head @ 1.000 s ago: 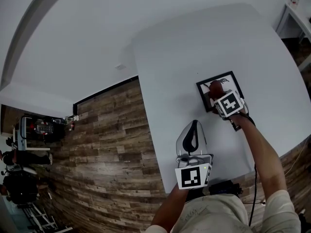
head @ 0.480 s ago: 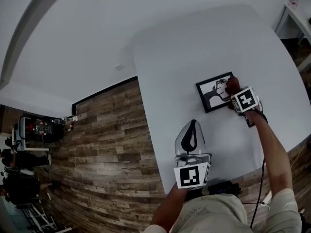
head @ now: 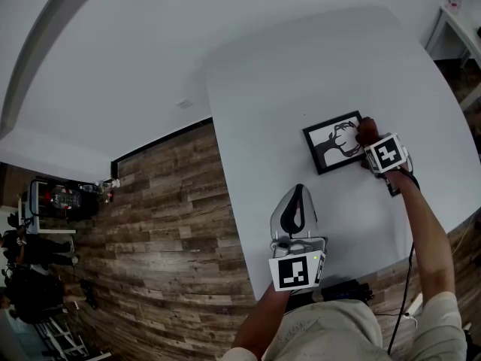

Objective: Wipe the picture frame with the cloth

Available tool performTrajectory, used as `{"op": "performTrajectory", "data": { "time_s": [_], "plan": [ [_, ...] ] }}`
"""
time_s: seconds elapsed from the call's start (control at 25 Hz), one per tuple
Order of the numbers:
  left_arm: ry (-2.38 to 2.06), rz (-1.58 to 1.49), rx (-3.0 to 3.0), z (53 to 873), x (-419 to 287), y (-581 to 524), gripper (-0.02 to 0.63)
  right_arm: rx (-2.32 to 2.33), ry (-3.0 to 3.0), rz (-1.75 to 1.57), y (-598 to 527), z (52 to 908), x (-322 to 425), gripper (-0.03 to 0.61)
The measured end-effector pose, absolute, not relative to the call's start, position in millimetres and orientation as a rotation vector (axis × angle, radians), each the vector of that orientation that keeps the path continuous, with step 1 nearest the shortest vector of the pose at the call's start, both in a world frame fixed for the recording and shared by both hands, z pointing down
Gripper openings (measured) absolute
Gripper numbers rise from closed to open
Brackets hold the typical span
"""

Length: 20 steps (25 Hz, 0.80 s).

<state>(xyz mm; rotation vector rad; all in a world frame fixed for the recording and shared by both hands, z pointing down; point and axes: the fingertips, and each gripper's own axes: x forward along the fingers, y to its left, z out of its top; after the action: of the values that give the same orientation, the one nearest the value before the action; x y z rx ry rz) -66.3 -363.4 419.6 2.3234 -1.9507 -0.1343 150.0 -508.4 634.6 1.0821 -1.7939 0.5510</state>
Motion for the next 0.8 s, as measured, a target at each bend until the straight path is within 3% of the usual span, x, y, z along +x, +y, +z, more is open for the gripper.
{"op": "performTrajectory", "data": {
  "time_s": [0.36, 0.8],
  "plan": [
    [-1.952, -0.072, 2.332, 419.7, -67.3, -360.4, 0.000, 1.174, -1.900, 0.579, -506.4, 609.5, 146.6, 0.098],
    [-1.986, -0.117, 2.300, 400.6, -75.2, -366.2, 0.000, 1.447, -2.346, 0.346, -485.8, 483.5, 122.3, 0.098]
  ]
}}
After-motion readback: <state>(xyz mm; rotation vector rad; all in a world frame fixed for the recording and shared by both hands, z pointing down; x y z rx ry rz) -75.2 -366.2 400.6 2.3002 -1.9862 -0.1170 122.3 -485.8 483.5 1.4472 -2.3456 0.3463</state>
